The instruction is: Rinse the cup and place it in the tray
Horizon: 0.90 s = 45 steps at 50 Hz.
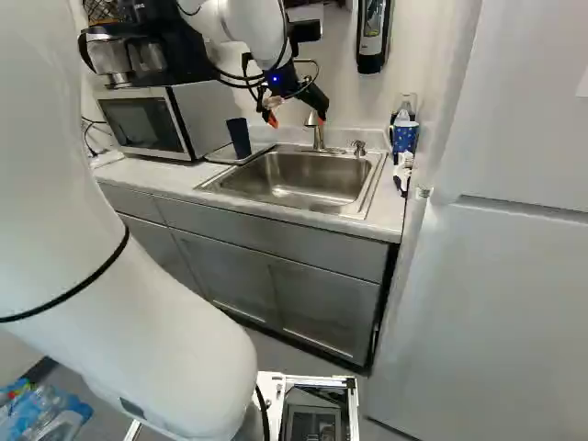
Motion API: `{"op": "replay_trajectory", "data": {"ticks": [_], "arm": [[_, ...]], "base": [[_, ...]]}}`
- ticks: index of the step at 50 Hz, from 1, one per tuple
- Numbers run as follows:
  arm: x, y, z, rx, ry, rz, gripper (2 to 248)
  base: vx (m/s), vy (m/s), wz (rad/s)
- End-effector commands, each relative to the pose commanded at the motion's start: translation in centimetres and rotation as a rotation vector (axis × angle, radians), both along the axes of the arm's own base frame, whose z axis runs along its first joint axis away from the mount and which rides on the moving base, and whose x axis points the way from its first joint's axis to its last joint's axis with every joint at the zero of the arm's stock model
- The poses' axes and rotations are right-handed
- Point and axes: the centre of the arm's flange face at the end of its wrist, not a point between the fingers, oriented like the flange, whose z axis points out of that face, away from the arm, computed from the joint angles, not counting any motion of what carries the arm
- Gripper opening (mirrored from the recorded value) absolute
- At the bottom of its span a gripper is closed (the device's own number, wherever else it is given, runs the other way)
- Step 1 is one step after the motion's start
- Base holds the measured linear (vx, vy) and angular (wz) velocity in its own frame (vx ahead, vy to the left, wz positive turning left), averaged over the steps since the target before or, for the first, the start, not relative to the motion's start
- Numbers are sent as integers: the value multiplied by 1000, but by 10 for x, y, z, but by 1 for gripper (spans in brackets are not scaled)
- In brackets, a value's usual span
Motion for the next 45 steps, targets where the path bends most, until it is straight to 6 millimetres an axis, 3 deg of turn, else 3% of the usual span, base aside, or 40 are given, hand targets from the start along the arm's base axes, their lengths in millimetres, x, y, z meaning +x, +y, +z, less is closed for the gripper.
{"op": "replay_trajectory", "data": {"ticks": [45], "arm": [[0,0,0,0,0,0,247]], "base": [[-71,54,-1]]}}
